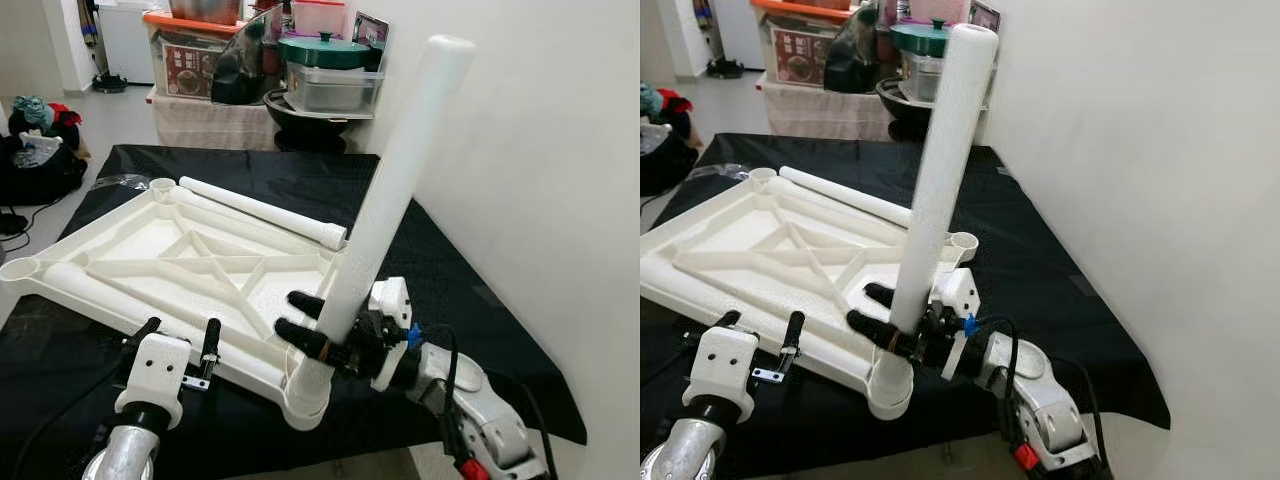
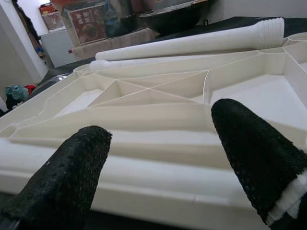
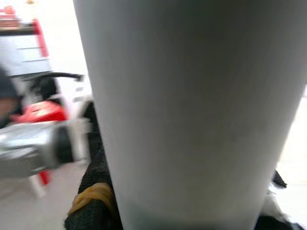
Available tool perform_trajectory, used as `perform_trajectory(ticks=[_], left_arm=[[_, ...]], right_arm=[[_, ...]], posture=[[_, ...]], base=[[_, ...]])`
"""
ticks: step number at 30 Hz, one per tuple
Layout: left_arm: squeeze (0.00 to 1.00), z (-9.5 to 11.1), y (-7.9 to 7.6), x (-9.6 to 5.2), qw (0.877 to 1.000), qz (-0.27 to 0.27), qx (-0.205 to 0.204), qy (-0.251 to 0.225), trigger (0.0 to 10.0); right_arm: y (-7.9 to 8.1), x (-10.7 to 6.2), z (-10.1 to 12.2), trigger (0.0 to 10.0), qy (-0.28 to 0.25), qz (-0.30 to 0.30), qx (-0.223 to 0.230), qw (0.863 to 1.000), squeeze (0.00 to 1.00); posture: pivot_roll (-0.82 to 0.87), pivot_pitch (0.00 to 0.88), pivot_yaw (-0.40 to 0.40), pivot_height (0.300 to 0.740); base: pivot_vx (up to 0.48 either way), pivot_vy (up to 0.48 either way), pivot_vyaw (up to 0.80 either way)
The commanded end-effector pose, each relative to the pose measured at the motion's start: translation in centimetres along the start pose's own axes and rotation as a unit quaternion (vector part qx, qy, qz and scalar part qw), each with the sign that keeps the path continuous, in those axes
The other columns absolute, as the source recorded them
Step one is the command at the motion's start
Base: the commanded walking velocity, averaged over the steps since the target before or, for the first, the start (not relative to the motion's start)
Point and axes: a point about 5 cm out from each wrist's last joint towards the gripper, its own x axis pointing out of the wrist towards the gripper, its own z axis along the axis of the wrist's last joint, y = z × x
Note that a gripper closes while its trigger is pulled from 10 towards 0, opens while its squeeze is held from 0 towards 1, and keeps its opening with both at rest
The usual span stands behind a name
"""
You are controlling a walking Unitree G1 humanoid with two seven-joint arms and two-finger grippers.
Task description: Building children table
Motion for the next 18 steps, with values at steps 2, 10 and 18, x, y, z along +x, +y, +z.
perform_trajectory(ticks=[2, 10, 18], left_arm=[[0.00, -0.2, -0.4, 0.0, 1.000, -0.004, -0.009, 0.008, 10.0], [0.00, -0.3, -0.7, -0.3, 1.000, -0.005, -0.013, 0.011, 10.0], [0.00, -0.5, -0.6, -0.3, 1.000, -0.002, -0.013, 0.010, 10.0]], right_arm=[[0.5, 0.1, -2.1, 10.0, 0.042, 0.032, 0.053, 0.997, 0.00], [-0.4, 1.5, -1.2, 10.0, 0.045, 0.070, 0.040, 0.996, 0.00], [-2.9, 2.2, -2.3, 10.0, 0.073, -0.098, -0.003, 0.992, 0.00]], posture=[[0.14, 0.000, -0.120, 0.740], [0.17, 0.000, -0.148, 0.740], [0.16, 0.000, -0.147, 0.740]], base=[[0.000, 0.000, 0.00], [0.000, 0.000, 0.00], [0.000, 0.000, 0.00]])
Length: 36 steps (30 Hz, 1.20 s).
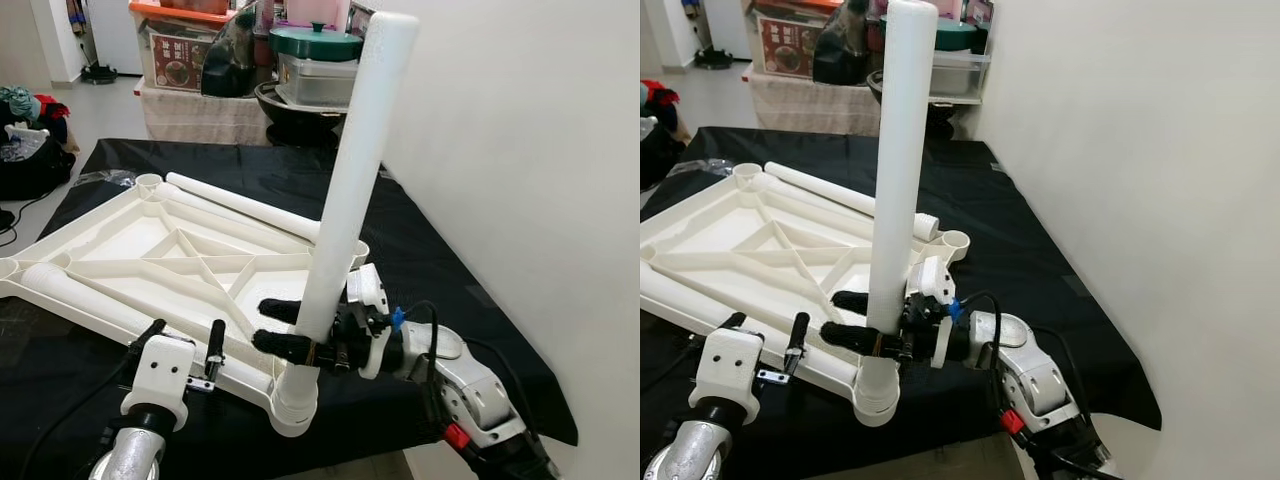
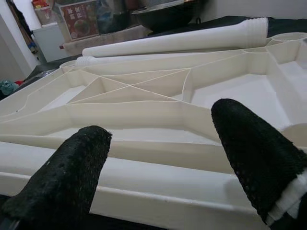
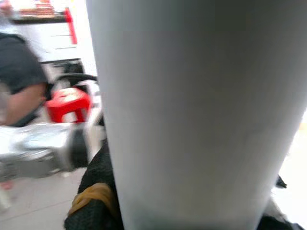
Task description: Building children table
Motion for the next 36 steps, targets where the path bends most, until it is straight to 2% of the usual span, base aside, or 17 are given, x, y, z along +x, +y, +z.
perform_trajectory(ticks=[1, 2, 3, 4, 5, 6, 8, 9, 10, 13, 16, 20, 21, 24, 25, 27, 36], left_arm=[[0.00, -0.2, -0.1, 0.0, 1.000, -0.003, -0.004, 0.002, 10.0], [0.00, -0.3, -0.1, 0.0, 1.000, -0.003, -0.004, 0.002, 10.0], [0.00, -0.3, -0.1, 0.0, 1.000, -0.003, -0.004, 0.002, 10.0], [0.00, -0.3, -0.2, 0.0, 1.000, -0.004, -0.004, 0.002, 10.0], [0.00, -0.4, -0.3, 0.0, 1.000, -0.004, -0.004, 0.002, 10.0], [0.00, -0.4, -0.3, 0.0, 1.000, -0.004, -0.004, 0.002, 10.0], [0.00, -0.4, -0.4, -0.1, 1.000, -0.006, -0.005, 0.003, 10.0], [0.00, -0.4, -0.4, -0.1, 1.000, -0.006, -0.005, 0.003, 10.0], [0.00, -0.4, -0.5, 0.0, 1.000, -0.007, -0.006, 0.003, 10.0], [0.00, -0.4, -0.5, 0.1, 1.000, -0.007, -0.006, 0.003, 10.0], [0.00, -0.5, -0.5, 0.1, 1.000, -0.007, -0.006, 0.004, 10.0], [0.00, -0.5, -0.7, 0.2, 1.000, -0.011, -0.008, 0.005, 10.0], [0.00, -0.5, -0.7, 0.2, 1.000, -0.011, -0.008, 0.005, 10.0], [0.00, -0.5, -0.7, 0.3, 1.000, -0.012, -0.008, 0.005, 10.0], [0.00, -0.5, -0.7, 0.3, 1.000, -0.012, -0.008, 0.005, 10.0], [0.00, -0.4, -0.7, 0.5, 1.000, -0.012, -0.008, 0.004, 10.0], [0.00, -0.4, -0.8, 0.7, 1.000, -0.011, -0.009, 0.003, 10.0]], right_arm=[[-3.0, -0.7, -3.0, 10.0, 0.085, -0.201, 0.008, 0.976, 0.00], [-3.9, -1.1, -3.5, 10.0, 0.100, -0.270, 0.010, 0.958, 0.00], [-3.9, -1.1, -3.5, 10.0, 0.100, -0.270, 0.010, 0.958, 0.00], [-5.0, -2.2, -4.2, 10.0, 0.120, -0.350, 0.022, 0.929, 0.00], [-5.4, -2.9, -4.6, 10.0, 0.131, -0.392, 0.029, 0.910, 0.00], [-5.4, -2.9, -4.6, 10.0, 0.131, -0.392, 0.029, 0.910, 0.00], [-5.8, -4.9, -6.4, 10.0, 0.156, -0.474, 0.075, 0.863, 0.00], [-5.8, -4.9, -6.4, 10.0, 0.156, -0.474, 0.075, 0.863, 0.00], [-5.5, -6.9, -8.3, 10.0, 0.192, -0.530, 0.093, 0.821, 0.00], [-5.3, -7.3, -8.9, 10.0, 0.206, -0.542, 0.096, 0.809, 0.00], [-5.2, -7.2, -9.1, 10.0, 0.207, -0.541, 0.105, 0.808, 0.00], [-5.5, -6.5, -9.4, 10.0, 0.199, -0.573, 0.133, 0.784, 0.00], [-5.5, -6.5, -9.4, 10.0, 0.199, -0.573, 0.133, 0.784, 0.00], [-5.8, -6.8, -9.3, 10.0, 0.188, -0.606, 0.139, 0.760, 0.00], [-5.8, -6.8, -9.3, 10.0, 0.188, -0.606, 0.139, 0.760, 0.00], [-5.8, -7.7, -9.5, 10.0, 0.177, -0.645, 0.148, 0.729, 0.00], [-5.6, -8.3, -9.7, 10.0, 0.170, -0.664, 0.147, 0.714, 0.00]], posture=[[0.16, 0.000, -0.146, 0.740], [0.16, 0.000, -0.146, 0.740], [0.16, 0.000, -0.146, 0.740], [0.15, 0.000, -0.143, 0.740], [0.15, 0.000, -0.143, 0.740], [0.15, 0.000, -0.143, 0.740], [0.15, 0.000, -0.141, 0.740], [0.15, 0.000, -0.141, 0.740], [0.15, 0.000, -0.140, 0.740], [0.15, 0.000, -0.140, 0.740], [0.14, 0.000, -0.140, 0.740], [0.14, 0.000, -0.139, 0.740], [0.14, 0.000, -0.139, 0.740], [0.14, 0.000, -0.139, 0.740], [0.14, 0.000, -0.139, 0.740], [0.14, 0.000, -0.136, 0.740], [0.13, 0.000, -0.130, 0.740]], base=[[0.000, 0.000, 0.00], [0.000, 0.000, 0.00], [0.000, 0.000, 0.00], [0.000, 0.000, 0.00], [0.000, 0.000, 0.00], [0.000, 0.000, 0.00], [0.000, 0.000, 0.00], [0.000, 0.000, 0.00], [0.000, 0.000, 0.00], [0.000, 0.000, 0.00], [0.000, 0.000, 0.00], [0.000, 0.000, 0.00], [0.000, 0.000, 0.00], [0.000, 0.000, 0.00], [0.000, 0.000, 0.00], [0.000, 0.000, 0.00], [0.000, 0.000, 0.00]])
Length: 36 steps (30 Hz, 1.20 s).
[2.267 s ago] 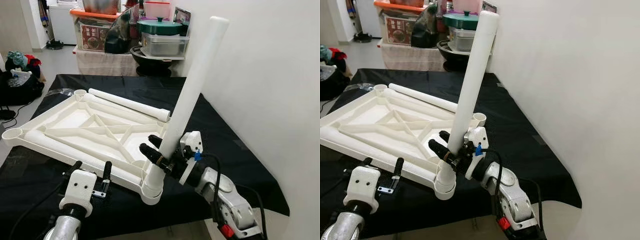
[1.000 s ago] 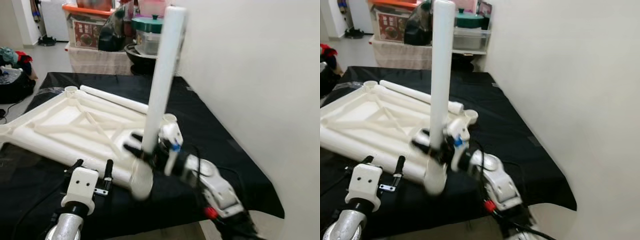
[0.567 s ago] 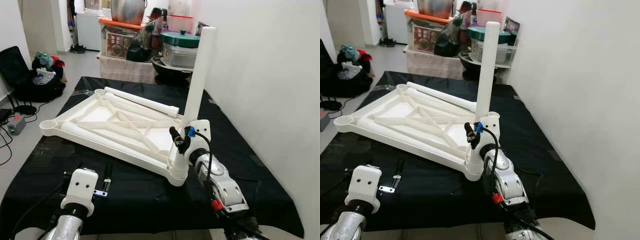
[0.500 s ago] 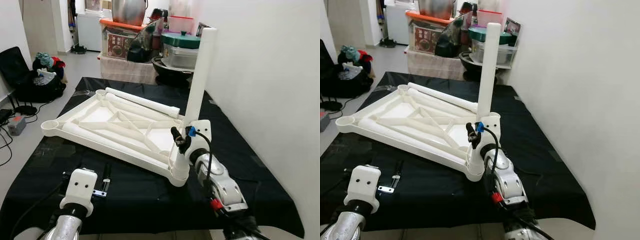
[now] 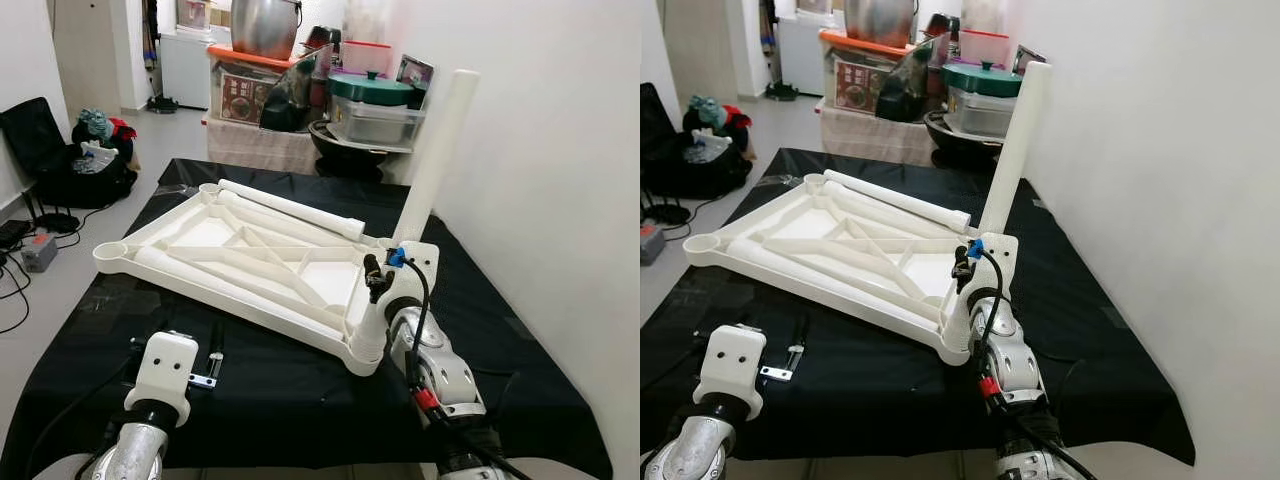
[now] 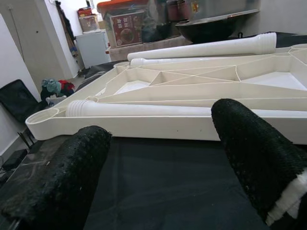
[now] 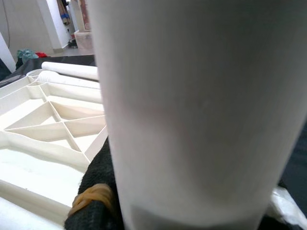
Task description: Building children table
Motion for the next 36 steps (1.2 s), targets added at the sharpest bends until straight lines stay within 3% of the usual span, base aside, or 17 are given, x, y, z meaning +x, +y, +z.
perform_trajectory(ticks=[1, 14, 36], left_arm=[[0.00, -0.3, -0.4, 0.2, 1.000, -0.005, -0.006, 0.006, 10.0], [0.00, -0.6, -0.7, 0.1, 1.000, -0.005, -0.008, 0.010, 10.0], [0.00, -0.9, -1.0, 0.1, 1.000, -0.007, -0.010, 0.012, 10.0]], right_arm=[[-3.2, -1.1, -6.1, 10.0, 0.128, -0.070, -0.010, 0.989, 0.00], [-3.5, -1.2, -3.6, 10.0, 0.031, -0.066, 0.007, 0.997, 0.00], [-2.3, -1.5, -3.6, 10.0, 0.019, -0.015, -0.025, 0.999, 0.00]], posture=[[0.13, 0.000, -0.130, 0.740], [0.12, 0.000, -0.134, 0.740], [0.12, 0.000, -0.140, 0.740]], base=[[0.000, 0.000, 0.00], [0.000, 0.000, 0.00], [0.000, 0.000, 0.00]])
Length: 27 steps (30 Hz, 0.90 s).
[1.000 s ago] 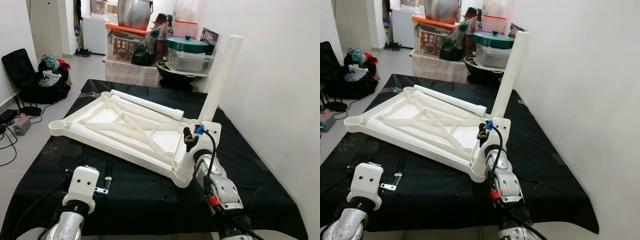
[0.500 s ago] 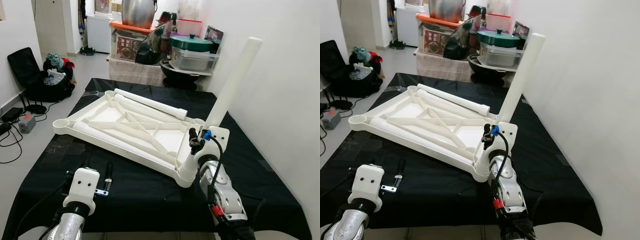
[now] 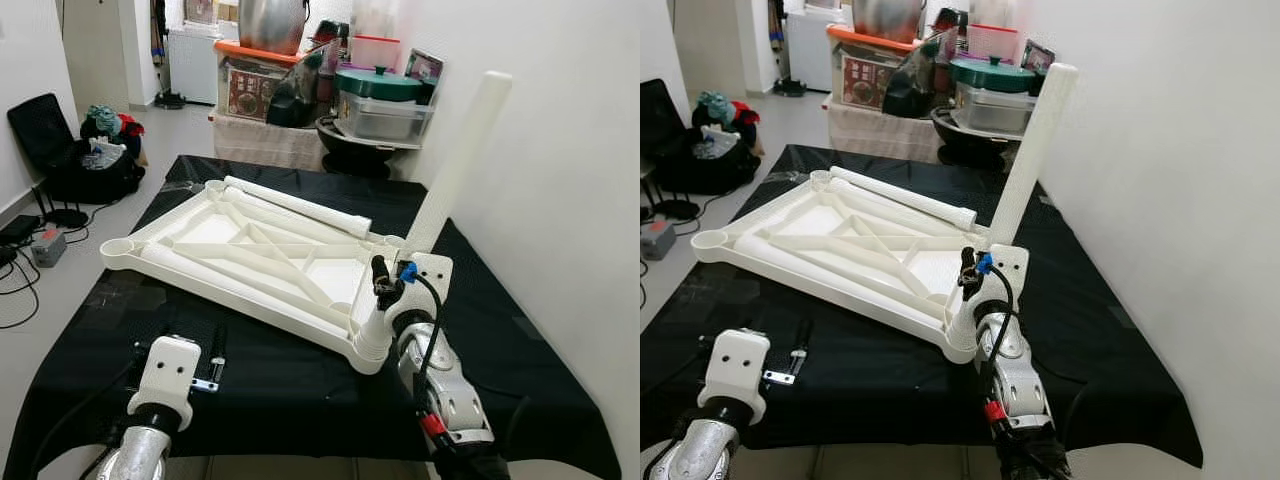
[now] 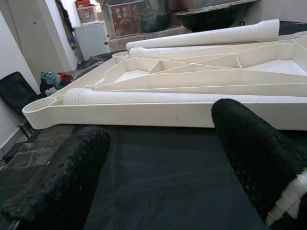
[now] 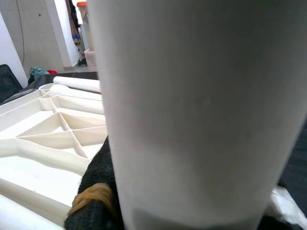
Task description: Building children table
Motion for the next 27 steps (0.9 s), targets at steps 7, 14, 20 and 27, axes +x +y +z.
perform_trajectory(ticks=[7, 14, 20, 27], left_arm=[[0.00, -0.2, -0.4, 0.1, 1.000, -0.003, -0.005, 0.003, 10.0], [0.00, -0.3, -0.5, 0.1, 1.000, -0.004, -0.006, 0.003, 10.0], [0.00, -0.3, -0.5, 0.2, 1.000, -0.004, -0.005, 0.003, 10.0], [0.00, -0.4, -0.5, 0.3, 1.000, -0.005, -0.005, 0.003, 10.0]], right_arm=[[-1.8, -0.7, -3.5, 10.0, 0.079, -0.029, -0.024, 0.996, 0.00], [-1.9, -0.7, -3.3, 10.0, 0.073, -0.026, -0.021, 0.997, 0.05], [-2.1, -0.6, -2.8, 10.0, 0.058, -0.031, -0.017, 0.998, 0.20], [-2.2, -0.5, -2.3, 10.0, 0.044, -0.027, -0.013, 0.999, 0.21]], posture=[[0.12, 0.000, -0.139, 0.740], [0.12, 0.000, -0.142, 0.740], [0.11, 0.000, -0.140, 0.740], [0.11, 0.000, -0.139, 0.740]], base=[[0.000, 0.000, 0.00], [0.000, 0.000, 0.00], [0.000, 0.000, 0.00], [0.000, 0.000, 0.00]])
